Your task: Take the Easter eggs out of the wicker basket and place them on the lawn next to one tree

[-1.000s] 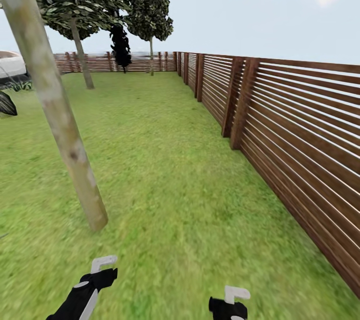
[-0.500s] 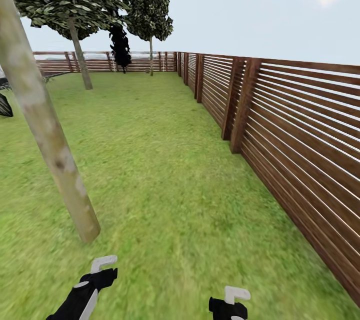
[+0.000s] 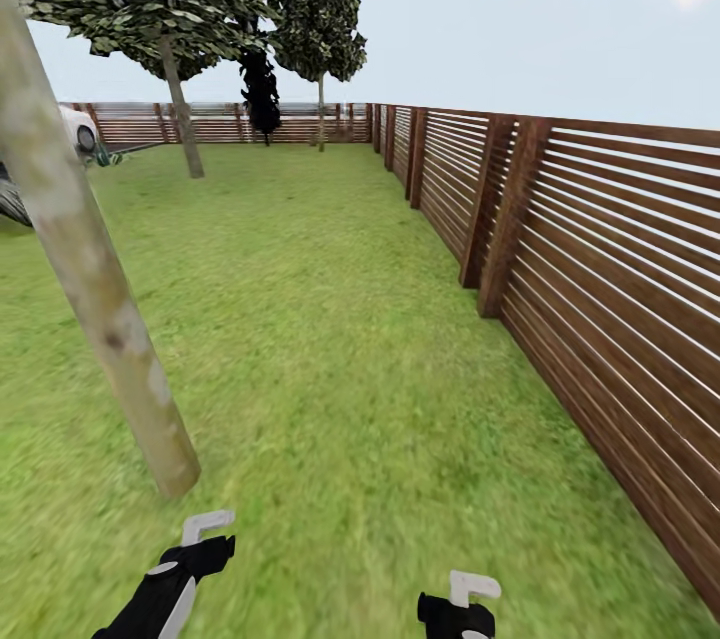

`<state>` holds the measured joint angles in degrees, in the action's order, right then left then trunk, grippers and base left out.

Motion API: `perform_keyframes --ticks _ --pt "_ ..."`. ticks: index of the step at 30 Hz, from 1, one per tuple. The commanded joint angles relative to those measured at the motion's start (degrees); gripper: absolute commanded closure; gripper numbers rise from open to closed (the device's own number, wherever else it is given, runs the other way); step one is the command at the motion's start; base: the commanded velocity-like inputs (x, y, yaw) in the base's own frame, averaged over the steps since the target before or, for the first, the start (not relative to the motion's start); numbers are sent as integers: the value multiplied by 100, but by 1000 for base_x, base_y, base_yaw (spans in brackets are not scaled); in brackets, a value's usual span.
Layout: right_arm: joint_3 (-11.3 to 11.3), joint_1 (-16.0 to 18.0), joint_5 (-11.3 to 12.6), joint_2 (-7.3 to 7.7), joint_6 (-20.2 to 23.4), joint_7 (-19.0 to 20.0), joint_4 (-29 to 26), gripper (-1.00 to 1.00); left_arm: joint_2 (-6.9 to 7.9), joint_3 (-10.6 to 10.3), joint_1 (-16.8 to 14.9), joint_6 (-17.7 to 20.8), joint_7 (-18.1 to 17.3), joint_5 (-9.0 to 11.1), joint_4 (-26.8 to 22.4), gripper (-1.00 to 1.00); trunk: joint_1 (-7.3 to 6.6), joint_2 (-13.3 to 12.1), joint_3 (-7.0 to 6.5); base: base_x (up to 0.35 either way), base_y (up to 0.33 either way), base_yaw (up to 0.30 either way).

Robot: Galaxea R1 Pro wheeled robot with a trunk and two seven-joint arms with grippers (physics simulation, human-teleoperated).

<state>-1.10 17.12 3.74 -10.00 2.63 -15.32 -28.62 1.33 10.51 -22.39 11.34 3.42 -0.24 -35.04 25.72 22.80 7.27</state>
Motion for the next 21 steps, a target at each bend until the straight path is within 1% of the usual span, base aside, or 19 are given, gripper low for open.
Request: perform_keyframes --ticks 1,13,16,21 --pt "-13 2 39 0 27 -25 -12 -100 -1 4 -3 35 10 -2 -12 -100 6 12 12 294 -100 12" --pt "-13 2 39 0 27 -24 -12 -100 -1 4 -3 35 10 -2 -12 -100 6 12 12 294 -100 6" --pt "-13 2 39 0 27 -26 -12 -100 -1 4 -3 35 10 -2 -12 -100 6 12 11 294 -100 136" --pt "-13 2 39 0 27 -24 -12 -100 -1 4 -3 35 10 -2 -12 -100 6 12 2 294 -100 218"
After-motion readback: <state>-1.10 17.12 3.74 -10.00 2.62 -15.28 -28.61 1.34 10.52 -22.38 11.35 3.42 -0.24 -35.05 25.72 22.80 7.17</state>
